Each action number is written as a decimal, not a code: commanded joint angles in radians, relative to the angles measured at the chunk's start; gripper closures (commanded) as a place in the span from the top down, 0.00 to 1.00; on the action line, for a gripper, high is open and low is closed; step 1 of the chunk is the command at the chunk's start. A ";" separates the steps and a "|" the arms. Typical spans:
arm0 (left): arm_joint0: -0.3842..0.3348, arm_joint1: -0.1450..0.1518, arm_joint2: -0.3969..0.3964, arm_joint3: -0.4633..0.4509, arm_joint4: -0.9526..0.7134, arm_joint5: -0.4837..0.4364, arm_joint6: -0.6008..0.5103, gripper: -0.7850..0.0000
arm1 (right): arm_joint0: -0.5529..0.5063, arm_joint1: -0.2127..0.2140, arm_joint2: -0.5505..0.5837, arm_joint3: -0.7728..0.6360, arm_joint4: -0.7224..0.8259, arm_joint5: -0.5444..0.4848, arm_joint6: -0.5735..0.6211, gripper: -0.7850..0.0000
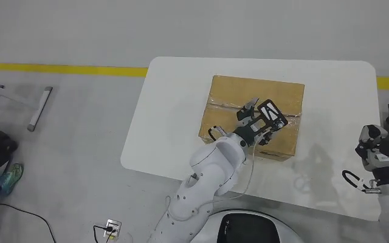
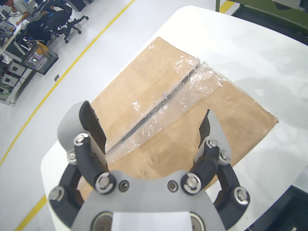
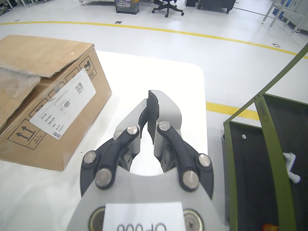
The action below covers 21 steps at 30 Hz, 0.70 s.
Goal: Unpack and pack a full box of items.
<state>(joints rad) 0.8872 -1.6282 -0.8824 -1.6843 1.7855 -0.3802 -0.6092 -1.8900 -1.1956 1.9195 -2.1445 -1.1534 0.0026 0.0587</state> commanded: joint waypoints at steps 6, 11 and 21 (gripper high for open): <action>-0.065 -0.021 0.069 0.100 0.014 0.011 -0.052 1.00 | -0.007 -0.005 -0.002 0.003 -0.008 0.004 -0.003 0.00; -0.081 -0.031 0.085 0.125 0.018 0.028 -0.050 0.98 | -0.011 -0.009 -0.002 0.001 -0.006 0.008 -0.004 0.00; -0.070 -0.032 0.084 0.119 0.090 0.064 -0.030 0.49 | -0.007 -0.016 -0.004 0.000 -0.006 0.004 -0.001 0.00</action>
<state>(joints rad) 0.8168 -1.6606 -0.7992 -1.5630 1.8617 -0.3205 -0.6428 -1.8979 -1.2109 1.9162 -2.1448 -1.1605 0.0073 0.0563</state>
